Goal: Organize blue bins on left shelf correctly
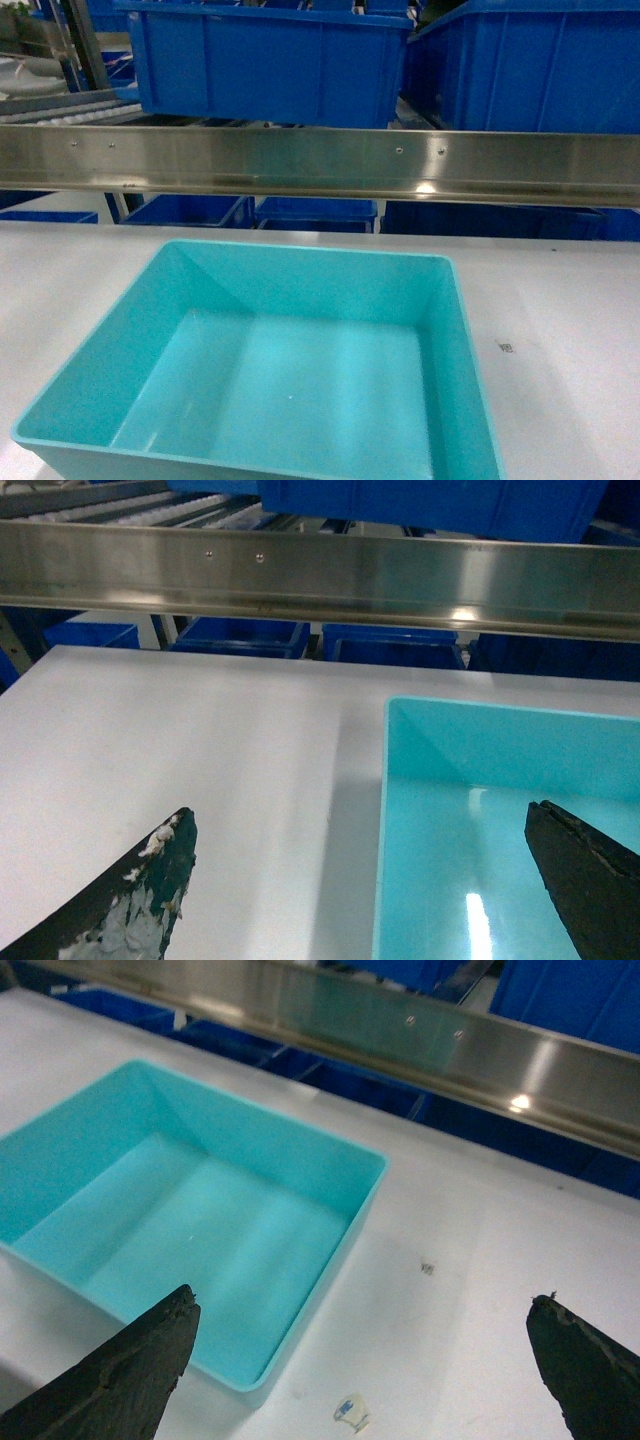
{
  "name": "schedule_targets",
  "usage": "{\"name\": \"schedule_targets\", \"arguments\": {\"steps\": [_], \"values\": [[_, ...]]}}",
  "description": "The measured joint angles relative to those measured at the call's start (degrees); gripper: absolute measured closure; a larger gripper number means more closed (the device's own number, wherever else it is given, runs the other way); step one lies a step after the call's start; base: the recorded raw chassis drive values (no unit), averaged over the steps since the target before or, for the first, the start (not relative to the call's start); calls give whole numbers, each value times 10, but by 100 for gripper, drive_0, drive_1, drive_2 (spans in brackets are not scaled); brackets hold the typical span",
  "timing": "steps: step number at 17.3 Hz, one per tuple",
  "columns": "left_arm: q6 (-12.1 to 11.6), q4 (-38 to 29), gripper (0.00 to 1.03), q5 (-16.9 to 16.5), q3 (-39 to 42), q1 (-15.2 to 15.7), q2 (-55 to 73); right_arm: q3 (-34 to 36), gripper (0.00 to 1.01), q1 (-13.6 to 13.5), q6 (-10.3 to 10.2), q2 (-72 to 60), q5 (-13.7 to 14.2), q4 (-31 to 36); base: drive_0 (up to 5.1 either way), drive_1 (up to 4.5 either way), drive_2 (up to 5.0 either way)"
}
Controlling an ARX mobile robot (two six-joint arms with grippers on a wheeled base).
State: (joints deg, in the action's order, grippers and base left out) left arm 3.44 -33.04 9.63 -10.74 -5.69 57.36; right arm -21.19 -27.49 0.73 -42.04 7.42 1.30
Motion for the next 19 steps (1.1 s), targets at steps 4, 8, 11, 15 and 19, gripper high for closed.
{"name": "schedule_targets", "arguments": {"steps": [4,8,11,15,19], "values": [[11,-38,5,5,-24,10,87,-41,3,-5,-9,-95,-6,2,0,0,0],[28,-57,5,5,-65,9,220,-88,3,17,-10,-259,3,54,0,0,0],[37,-99,5,17,-80,-5,298,-94,3,20,-12,-337,0,74,0,0,0],[41,-130,5,28,-101,-5,379,-115,3,18,-25,-408,0,91,0,0,0],[53,-111,5,39,-138,-29,440,-136,3,9,-38,-471,9,118,0,0,0]]}}
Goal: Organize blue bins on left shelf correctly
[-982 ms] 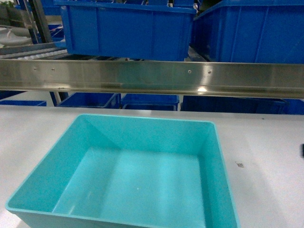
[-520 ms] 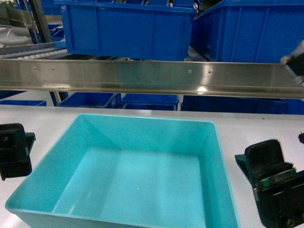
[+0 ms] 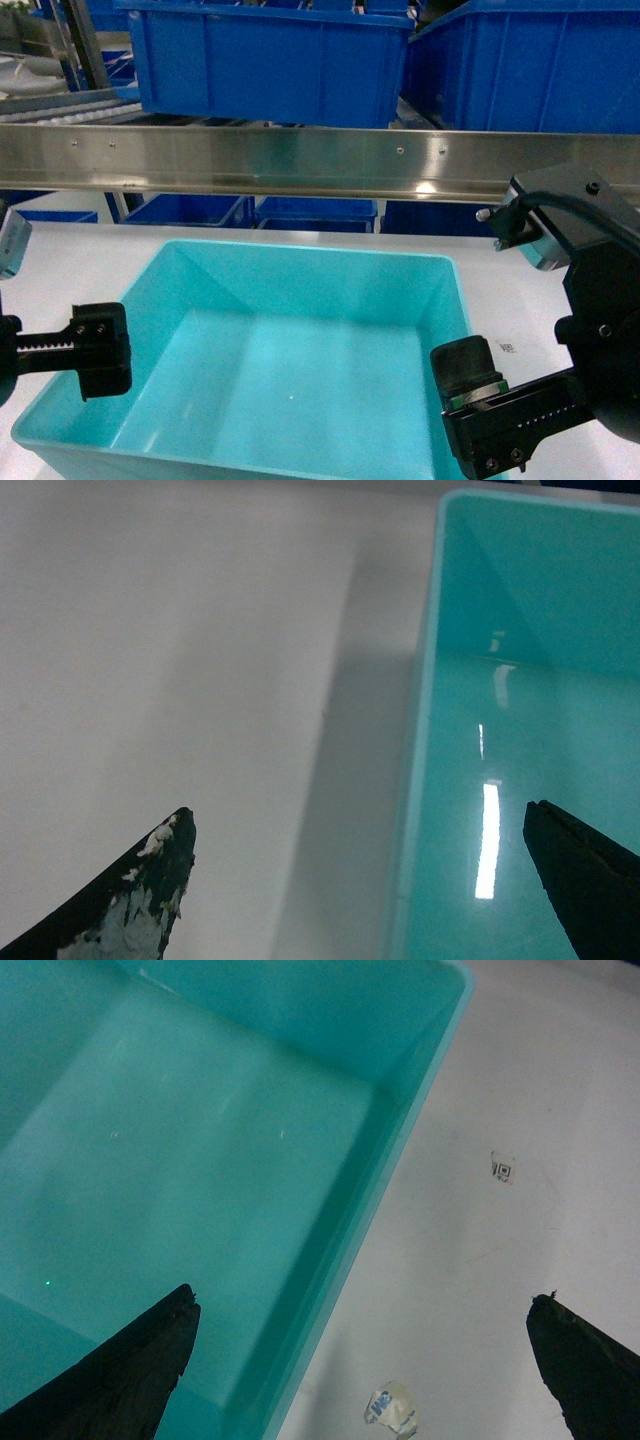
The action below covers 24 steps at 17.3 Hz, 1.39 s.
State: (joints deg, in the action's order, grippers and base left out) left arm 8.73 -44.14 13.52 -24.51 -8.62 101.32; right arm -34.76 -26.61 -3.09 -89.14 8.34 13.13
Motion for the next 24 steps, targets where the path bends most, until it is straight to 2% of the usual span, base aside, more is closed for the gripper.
{"name": "schedule_targets", "arguments": {"steps": [10,17,18,24], "values": [[14,-17,5,18,-35,-18,92,-1,3,20,-9,-110,18,82,0,0,0],[14,-9,5,33,-53,-30,119,-6,3,23,-12,-143,24,97,0,0,0],[14,-9,7,33,-53,-30,119,-6,7,23,-13,-144,23,97,0,0,0],[14,-9,67,23,-54,-37,119,-7,66,22,-16,-144,11,99,0,0,0]]}}
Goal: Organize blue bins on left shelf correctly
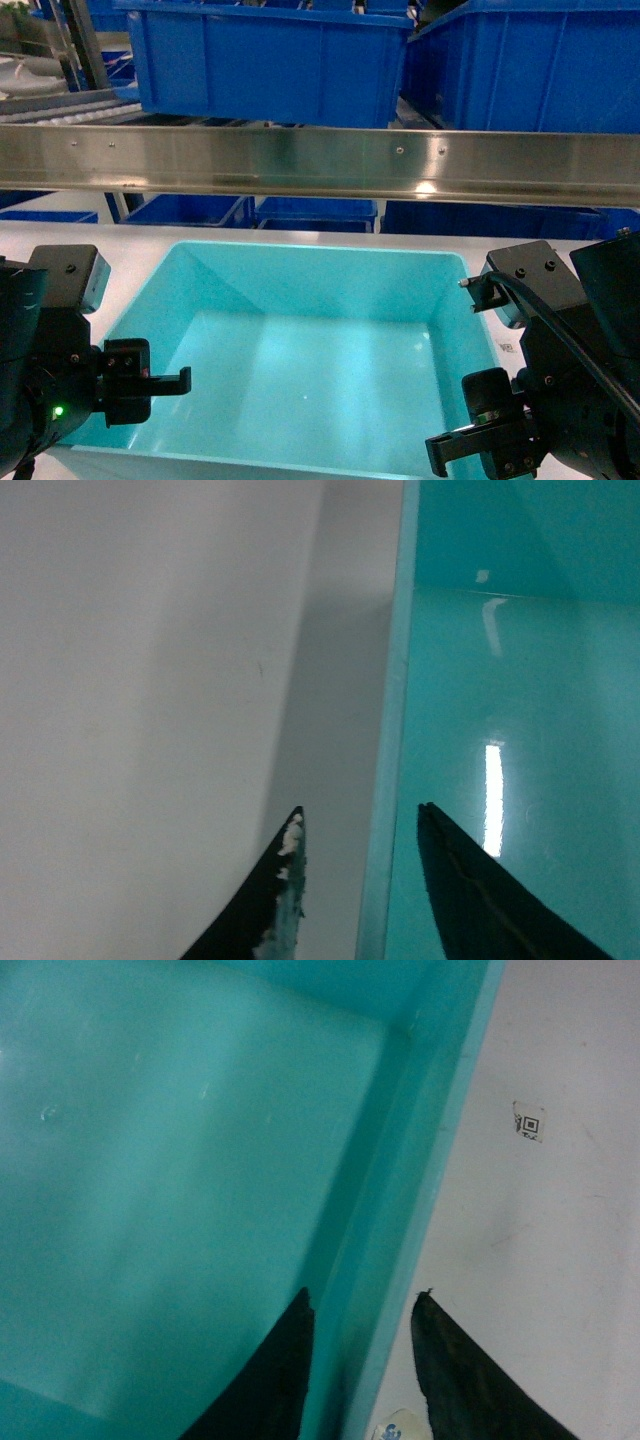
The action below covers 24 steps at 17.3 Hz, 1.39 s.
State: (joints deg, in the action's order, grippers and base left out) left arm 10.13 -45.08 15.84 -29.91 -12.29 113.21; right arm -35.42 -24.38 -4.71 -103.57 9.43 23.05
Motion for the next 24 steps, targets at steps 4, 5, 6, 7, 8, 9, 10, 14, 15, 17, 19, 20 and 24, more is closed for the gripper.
{"name": "schedule_targets", "arguments": {"steps": [4,5,6,7,8,9,10,14,15,17,19,20,24], "values": [[7,-4,98,-14,-2,-4,-1,-6,99,0,-32,-2,7,5,0,0,0],[14,0,98,-16,-2,-4,-3,-7,99,1,-46,-1,4,2,0,0,0],[14,10,98,-16,-2,-4,-10,-5,99,1,-47,5,4,-1,0,0,0],[14,25,98,-18,0,-4,-26,-4,99,1,-47,17,1,-13,0,0,0],[14,31,98,-18,6,-7,-41,-2,99,2,-47,40,-3,-25,0,0,0],[14,48,98,-16,12,-10,-73,-1,99,5,-47,68,-8,-40,0,0,0],[10,56,98,-14,15,-13,-102,1,99,5,-46,95,-8,-52,0,0,0],[2,112,98,-5,30,-33,-234,26,99,6,-31,222,-6,-80,0,0,0],[6,111,98,-2,39,-39,-270,62,99,8,-13,273,5,-35,0,0,0],[15,100,98,-6,33,-44,-287,73,99,8,8,322,21,-10,0,0,0],[18,110,98,-11,33,-45,-281,71,99,8,20,317,25,-16,0,0,0],[19,112,98,-11,35,-45,-278,72,99,8,20,312,25,-17,0,0,0],[20,111,98,-12,36,-46,-277,72,99,8,20,312,24,-18,-357,148,224]]}}
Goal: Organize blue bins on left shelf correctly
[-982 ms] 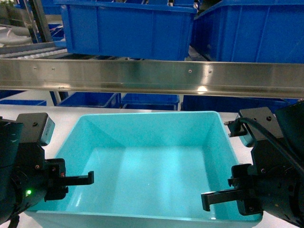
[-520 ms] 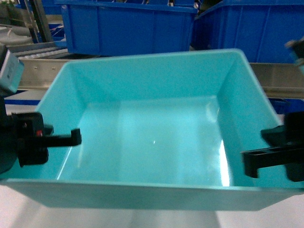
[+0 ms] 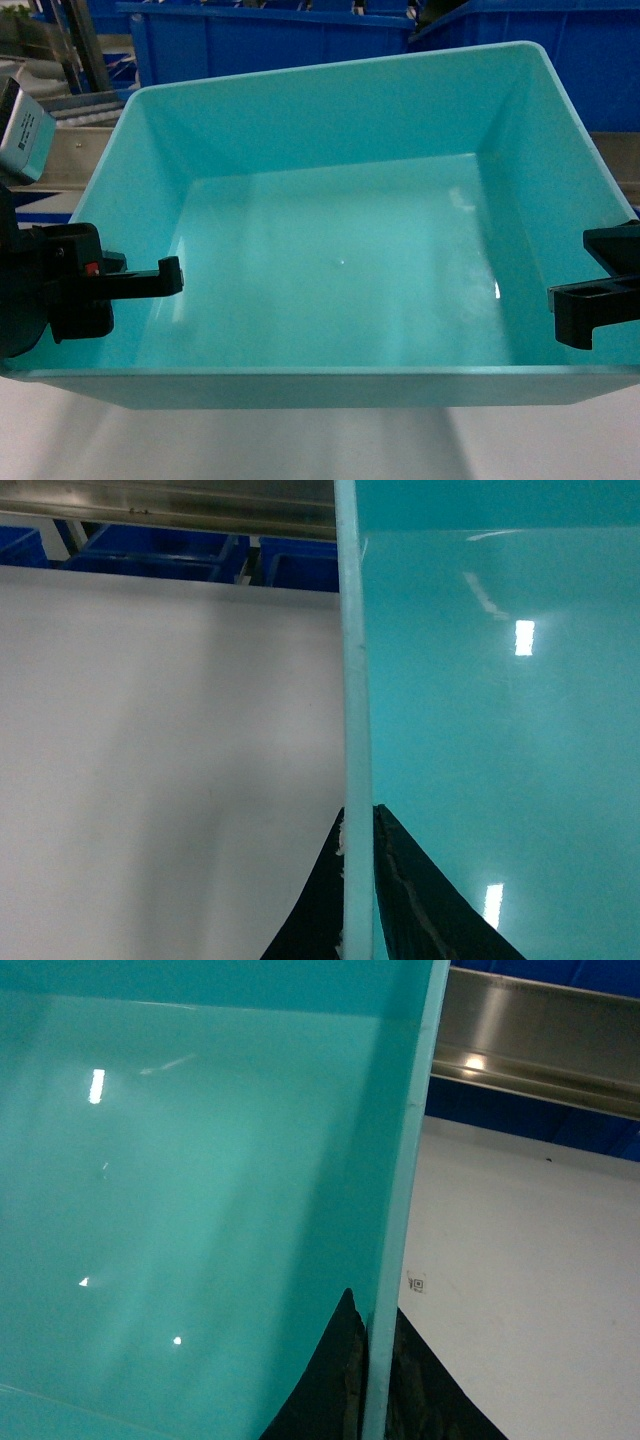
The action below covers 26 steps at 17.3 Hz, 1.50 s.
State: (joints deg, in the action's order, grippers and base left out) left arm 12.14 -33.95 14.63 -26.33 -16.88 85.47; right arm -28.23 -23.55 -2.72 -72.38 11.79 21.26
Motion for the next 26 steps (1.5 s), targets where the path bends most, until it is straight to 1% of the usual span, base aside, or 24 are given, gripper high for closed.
{"name": "schedule_targets", "arguments": {"steps": [26], "values": [[0,-1,98,1,0,1,0,0,99,0,4,1,0,3,-494,250,250]]}}
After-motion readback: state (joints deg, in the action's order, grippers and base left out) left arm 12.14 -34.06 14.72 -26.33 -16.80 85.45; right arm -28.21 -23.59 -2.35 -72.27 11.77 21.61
